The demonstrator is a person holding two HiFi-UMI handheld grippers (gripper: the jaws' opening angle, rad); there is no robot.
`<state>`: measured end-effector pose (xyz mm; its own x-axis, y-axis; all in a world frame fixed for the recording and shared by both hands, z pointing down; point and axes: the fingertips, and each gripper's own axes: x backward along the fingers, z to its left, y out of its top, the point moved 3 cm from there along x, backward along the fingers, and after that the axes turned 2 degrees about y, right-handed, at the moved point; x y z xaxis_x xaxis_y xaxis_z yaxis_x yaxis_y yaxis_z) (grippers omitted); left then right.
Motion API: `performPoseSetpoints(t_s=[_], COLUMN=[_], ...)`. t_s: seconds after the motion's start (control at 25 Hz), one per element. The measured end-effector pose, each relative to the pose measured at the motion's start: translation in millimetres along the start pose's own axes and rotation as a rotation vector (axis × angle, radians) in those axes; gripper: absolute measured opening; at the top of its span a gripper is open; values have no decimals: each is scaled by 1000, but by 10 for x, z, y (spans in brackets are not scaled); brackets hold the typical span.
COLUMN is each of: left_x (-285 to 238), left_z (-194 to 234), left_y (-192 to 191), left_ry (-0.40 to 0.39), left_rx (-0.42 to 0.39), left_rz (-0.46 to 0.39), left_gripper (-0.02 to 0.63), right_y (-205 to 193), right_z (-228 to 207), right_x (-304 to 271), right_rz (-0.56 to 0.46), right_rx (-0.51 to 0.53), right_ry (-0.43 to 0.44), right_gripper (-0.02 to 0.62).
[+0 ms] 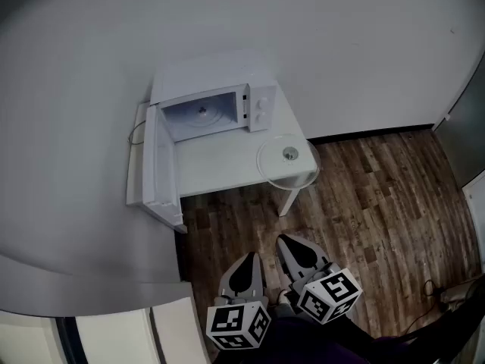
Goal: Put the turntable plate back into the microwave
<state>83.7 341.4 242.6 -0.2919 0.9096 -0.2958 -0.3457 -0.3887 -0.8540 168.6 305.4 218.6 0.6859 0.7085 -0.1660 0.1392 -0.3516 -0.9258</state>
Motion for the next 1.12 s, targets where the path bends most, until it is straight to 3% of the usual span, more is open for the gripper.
performPoseSetpoints(t_s=[0.28, 0.44, 0.6, 1.12], left_x=[29, -58, -199, -1441], left_z=[110, 61, 98, -107], left_y=[-186, -254, -280, -16], left_ry=[-39, -88, -76, -57], left_rx=[42, 37, 33, 30], left_rz=[71, 112, 131, 166], left_gripper=[3, 3, 3, 3], right_y=[-200, -240, -241, 71], right_z=[141, 73, -76, -1238], right_x=[-44, -62, -138, -650], right_rz=[45, 61, 69, 93], right_rx=[8, -8, -18, -59], right_ry=[-17, -22, -27, -17], right_gripper=[9, 9, 9, 9])
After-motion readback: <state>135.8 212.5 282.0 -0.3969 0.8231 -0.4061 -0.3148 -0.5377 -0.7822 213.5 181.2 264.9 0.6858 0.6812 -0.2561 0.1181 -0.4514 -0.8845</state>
